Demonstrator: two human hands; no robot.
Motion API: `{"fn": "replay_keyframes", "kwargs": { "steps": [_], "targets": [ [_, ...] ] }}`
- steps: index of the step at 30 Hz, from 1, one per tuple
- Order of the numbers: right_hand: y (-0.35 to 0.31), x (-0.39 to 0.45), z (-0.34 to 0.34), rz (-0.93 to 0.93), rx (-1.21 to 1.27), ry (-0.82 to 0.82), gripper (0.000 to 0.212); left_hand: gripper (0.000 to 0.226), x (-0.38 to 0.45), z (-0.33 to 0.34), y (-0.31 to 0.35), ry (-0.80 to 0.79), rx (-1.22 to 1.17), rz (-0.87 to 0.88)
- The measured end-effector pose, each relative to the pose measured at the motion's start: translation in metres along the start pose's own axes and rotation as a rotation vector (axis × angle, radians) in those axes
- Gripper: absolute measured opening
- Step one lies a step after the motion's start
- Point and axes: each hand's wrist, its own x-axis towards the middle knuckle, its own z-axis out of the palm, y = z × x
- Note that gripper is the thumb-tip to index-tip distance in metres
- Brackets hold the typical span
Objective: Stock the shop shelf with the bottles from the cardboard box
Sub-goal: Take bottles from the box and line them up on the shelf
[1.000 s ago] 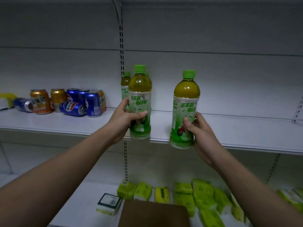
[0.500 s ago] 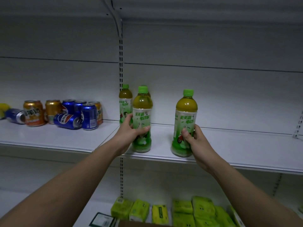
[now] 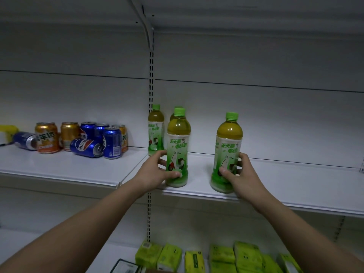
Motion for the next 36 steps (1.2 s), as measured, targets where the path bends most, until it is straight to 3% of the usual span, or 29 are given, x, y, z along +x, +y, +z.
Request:
{"fn": "replay_keyframes", "kwargs": {
  "steps": [10, 20, 31, 36],
  "targets": [
    [0.011, 0.046, 0.013, 0.039, -0.056, 0.005, 0.049, 0.061, 0.040, 0.043, -0.003, 0.146, 0.041, -0.004],
    [0.033, 0.107, 0.036, 0.024, -0.050, -0.003, 0.039, 0.052, 0.113, 0.085, -0.004, 0.261, 0.273, -0.024],
    [0.060, 0.150, 0.061, 0.009, 0.035, 0.136, 0.047, 0.044, 0.147, 0.104, -0.018, 0.418, 0.266, 0.001],
    [0.065, 0.149, 0.055, -0.015, 0.034, 0.031, 0.061, 0.047, 0.151, 0.101, -0.025, 0.456, 0.269, 0.032]
  ]
}}
